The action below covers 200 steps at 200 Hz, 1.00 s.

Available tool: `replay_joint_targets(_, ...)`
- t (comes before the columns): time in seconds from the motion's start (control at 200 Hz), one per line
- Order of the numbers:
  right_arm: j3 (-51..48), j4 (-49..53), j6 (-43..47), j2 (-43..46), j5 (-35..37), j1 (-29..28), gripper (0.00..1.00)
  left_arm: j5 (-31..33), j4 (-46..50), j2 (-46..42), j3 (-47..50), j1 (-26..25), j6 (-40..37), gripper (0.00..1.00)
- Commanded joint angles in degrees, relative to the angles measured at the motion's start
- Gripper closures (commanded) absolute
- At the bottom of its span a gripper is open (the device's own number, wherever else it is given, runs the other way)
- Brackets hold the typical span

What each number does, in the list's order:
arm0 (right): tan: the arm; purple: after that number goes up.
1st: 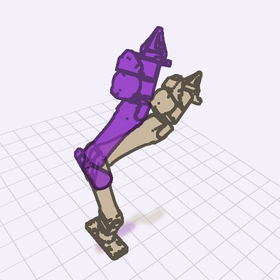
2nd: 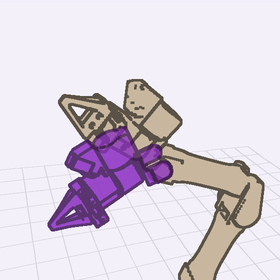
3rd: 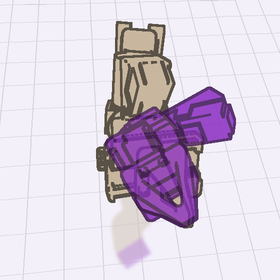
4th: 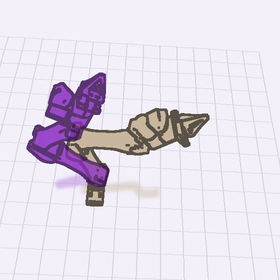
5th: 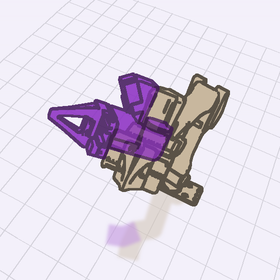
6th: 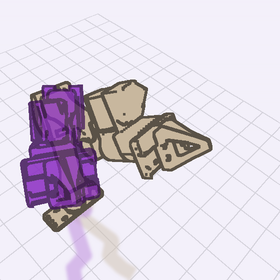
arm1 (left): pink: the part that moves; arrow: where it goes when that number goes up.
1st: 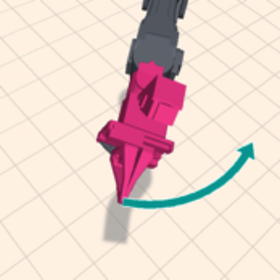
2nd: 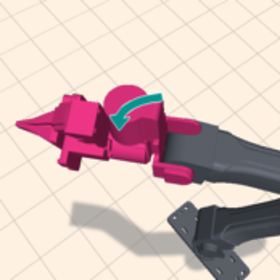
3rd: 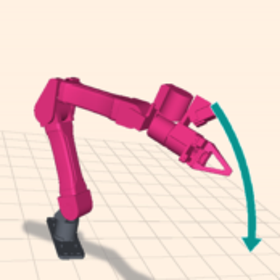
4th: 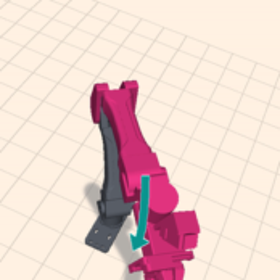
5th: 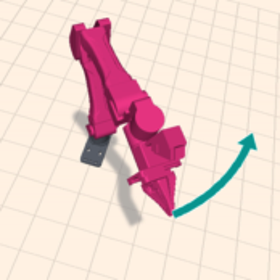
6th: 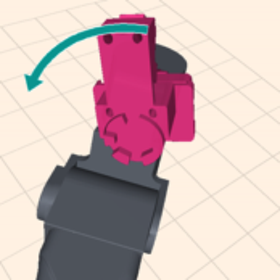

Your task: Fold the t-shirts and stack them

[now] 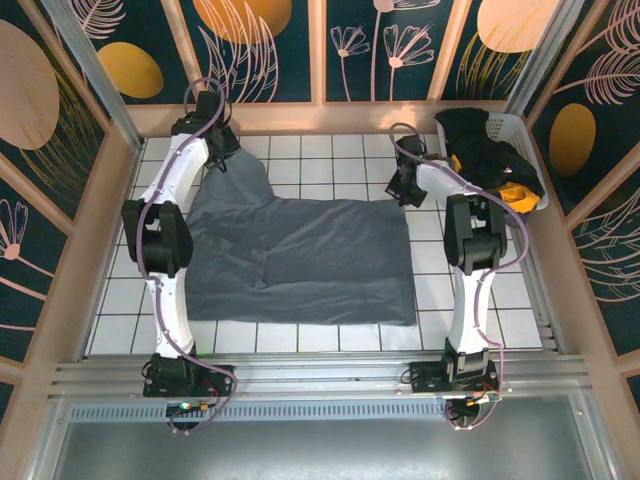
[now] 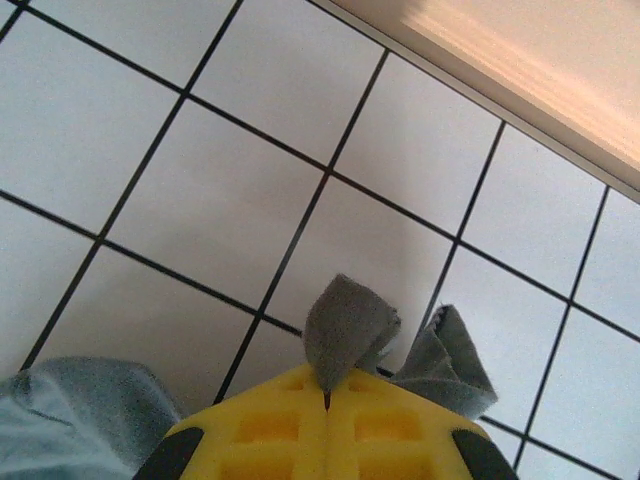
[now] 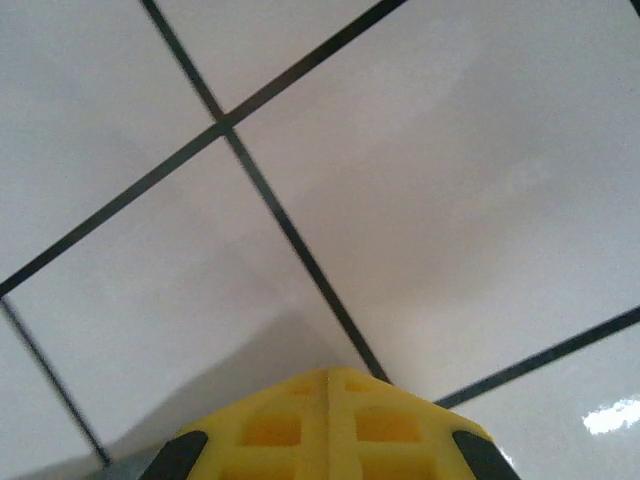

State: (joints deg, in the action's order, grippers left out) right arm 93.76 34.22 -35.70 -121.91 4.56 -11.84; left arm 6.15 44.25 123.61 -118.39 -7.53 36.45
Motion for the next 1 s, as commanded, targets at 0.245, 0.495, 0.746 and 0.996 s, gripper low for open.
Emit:
replay_joint_targets(0.245, -11.9, -2.9, 4.2, 14.0, -3.3, -1.1, 1.00, 0.5, 1.5, -19.9, 20.0, -0.1, 2.0, 1.00)
replay_joint_targets(0.495, -27.8, -3.1, 3.3, 26.2, -3.4, -2.2, 1.00, 8.9, 2.0, -40.8, 43.6, -0.1, 7.3, 1.00)
replay_joint_targets(0.746, -39.9, -3.1, 1.7, 32.8, -3.4, -2.5, 1.00, 12.9, 2.7, -56.6, 60.6, -0.1, 15.9, 1.00)
replay_joint_targets(0.996, -42.5, -1.7, 1.3, 34.6, -3.2, -2.5, 1.00, 17.6, 8.0, -65.1, 66.5, -0.1, 23.0, 1.00)
